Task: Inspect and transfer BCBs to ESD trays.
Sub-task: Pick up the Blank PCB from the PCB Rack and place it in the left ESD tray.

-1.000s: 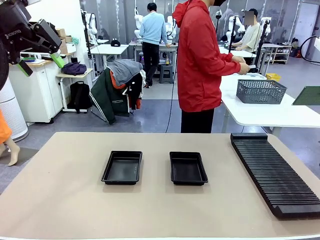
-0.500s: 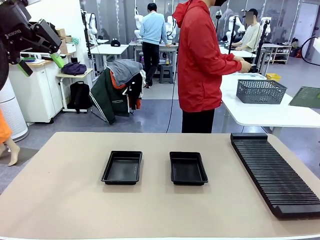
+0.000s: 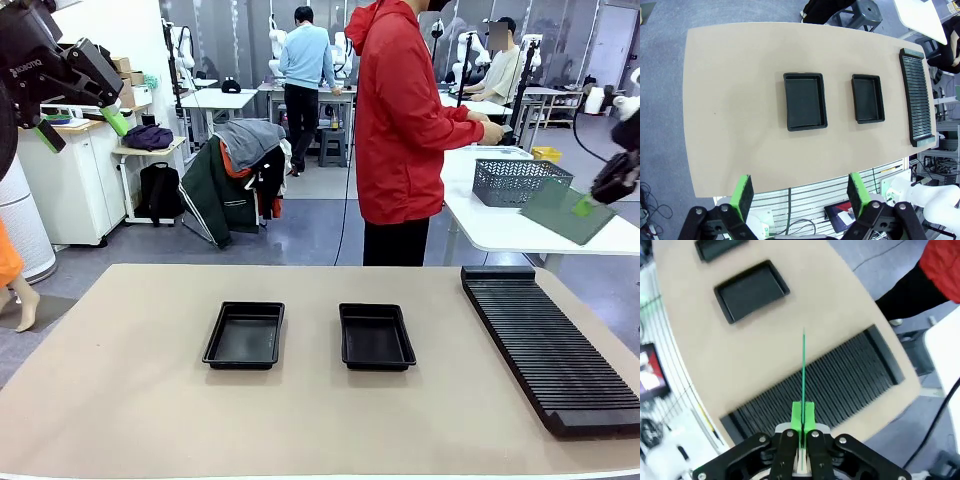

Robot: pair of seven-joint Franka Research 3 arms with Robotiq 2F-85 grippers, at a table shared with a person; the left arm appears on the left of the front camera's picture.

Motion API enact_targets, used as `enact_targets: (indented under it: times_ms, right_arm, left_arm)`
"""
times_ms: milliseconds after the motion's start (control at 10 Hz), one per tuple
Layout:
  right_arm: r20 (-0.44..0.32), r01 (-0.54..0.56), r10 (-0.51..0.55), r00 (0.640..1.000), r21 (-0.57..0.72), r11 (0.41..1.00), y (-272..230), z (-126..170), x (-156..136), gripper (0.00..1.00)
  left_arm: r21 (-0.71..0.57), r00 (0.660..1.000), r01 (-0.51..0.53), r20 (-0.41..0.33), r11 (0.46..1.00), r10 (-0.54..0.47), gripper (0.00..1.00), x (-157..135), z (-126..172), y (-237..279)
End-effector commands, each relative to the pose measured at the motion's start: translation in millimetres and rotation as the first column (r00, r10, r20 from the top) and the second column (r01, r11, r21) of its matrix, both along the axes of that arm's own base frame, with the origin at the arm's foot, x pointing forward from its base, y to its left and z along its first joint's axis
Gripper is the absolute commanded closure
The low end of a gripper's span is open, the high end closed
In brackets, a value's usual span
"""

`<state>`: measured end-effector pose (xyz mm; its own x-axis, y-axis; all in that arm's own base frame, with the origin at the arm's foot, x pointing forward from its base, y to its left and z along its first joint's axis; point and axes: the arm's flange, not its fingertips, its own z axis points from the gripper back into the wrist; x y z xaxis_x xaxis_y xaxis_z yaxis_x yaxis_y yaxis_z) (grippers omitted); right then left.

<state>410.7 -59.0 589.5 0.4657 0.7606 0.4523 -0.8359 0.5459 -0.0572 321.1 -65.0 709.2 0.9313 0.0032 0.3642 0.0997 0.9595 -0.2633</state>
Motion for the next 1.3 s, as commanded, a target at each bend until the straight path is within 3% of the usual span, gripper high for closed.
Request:
enact_targets:
  times_ms: [0, 300, 700, 1000, 1200]
  right_arm:
    - [-0.021, 0.112, -0.11, 0.994, 0.134, 0.985, 43.7, -19.3, 0.5, 0.98]
    - [-0.152, 0.229, -0.191, 0.97, 0.299, 0.926, 109.0, -53.3, 18.2, 0.98]
    - [-0.322, 0.318, -0.175, 0.93, 0.471, 0.823, 199.9, -104.6, 47.2, 0.98]
    - [-0.495, 0.415, -0.141, 0.858, 0.504, 0.757, 265.3, -139.9, 64.8, 0.98]
    - [-0.566, 0.485, -0.138, 0.813, 0.527, 0.698, 296.5, -165.1, 68.2, 0.98]
  left_arm:
    - [-0.001, 1.0, 0.0, -0.004, 1.0, 0.0, 0.0, 0.2, -0.9, 0.5]
    - [-0.001, 1.0, 0.0, -0.004, 1.0, 0.0, 0.0, 0.2, -0.9, 0.5]
    - [-0.001, 1.0, 0.0, -0.004, 1.0, 0.0, 0.0, 0.2, -0.9, 0.5]
    - [-0.001, 1.0, 0.0, -0.004, 1.0, 0.0, 0.0, 0.2, -0.9, 0.5]
    - [-0.001, 1.0, 0.0, -0.004, 1.0, 0.0, 0.0, 0.2, -0.9, 0.5]
